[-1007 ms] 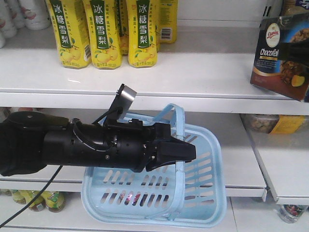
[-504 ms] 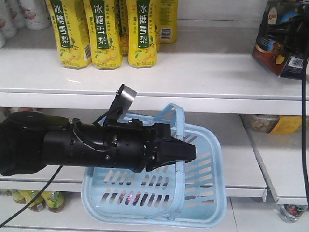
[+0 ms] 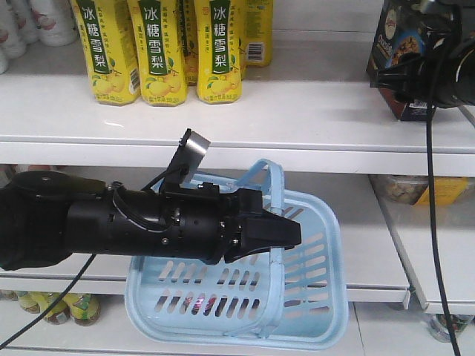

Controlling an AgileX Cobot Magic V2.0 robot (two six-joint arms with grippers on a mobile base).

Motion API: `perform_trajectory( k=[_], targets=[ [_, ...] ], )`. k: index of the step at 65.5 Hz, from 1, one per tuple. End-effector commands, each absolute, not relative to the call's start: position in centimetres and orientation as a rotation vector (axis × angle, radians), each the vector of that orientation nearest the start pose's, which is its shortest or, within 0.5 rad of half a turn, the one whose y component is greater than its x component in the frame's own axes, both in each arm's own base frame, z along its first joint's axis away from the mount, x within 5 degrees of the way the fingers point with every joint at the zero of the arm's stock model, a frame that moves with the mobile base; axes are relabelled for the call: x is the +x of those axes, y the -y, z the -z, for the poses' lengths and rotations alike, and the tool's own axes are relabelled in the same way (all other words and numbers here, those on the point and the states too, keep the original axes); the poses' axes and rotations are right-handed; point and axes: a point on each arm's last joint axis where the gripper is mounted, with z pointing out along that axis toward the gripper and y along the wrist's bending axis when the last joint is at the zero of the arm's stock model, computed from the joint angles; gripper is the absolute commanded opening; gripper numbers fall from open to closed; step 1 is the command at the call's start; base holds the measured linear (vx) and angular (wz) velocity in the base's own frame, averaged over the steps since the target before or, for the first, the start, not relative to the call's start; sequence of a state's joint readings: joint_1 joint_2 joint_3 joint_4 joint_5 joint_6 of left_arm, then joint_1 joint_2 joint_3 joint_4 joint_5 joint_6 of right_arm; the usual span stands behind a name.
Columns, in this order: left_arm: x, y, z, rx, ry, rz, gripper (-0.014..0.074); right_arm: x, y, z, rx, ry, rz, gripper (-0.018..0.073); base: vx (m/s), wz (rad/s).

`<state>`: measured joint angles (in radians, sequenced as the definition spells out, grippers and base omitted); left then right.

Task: Left arm holds basket, right arm returns cookies
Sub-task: 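Place the Chocofello box upright on the upper shelf and release it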

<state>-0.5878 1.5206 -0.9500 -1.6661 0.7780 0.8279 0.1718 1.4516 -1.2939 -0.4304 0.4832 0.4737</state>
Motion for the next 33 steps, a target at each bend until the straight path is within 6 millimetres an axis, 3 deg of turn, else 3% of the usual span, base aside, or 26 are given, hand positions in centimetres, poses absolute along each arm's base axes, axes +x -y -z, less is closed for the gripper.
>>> perform_trajectory(
  k=[1, 12, 33],
  targets=[
    [23.0, 22.6, -31.7, 0.213, -2.095, 1.725, -0.0006, 32.4, -3.9, -39.4, 0.006, -1.973, 0.039, 0.0565, 0.0, 0.0],
    [23.0, 22.6, -31.7, 0.213, -2.095, 1.725, -0.0006, 31.5, -3.5, -40.0, 0.028, -1.987, 0.05, 0.0666, 0.0, 0.0],
    [23.0, 22.6, -31.7, 0.213, -2.095, 1.725, -0.0006, 28.2, -3.5, -42.2, 0.013, -1.984, -0.022, 0.0605, 0.0, 0.0]
  ],
)
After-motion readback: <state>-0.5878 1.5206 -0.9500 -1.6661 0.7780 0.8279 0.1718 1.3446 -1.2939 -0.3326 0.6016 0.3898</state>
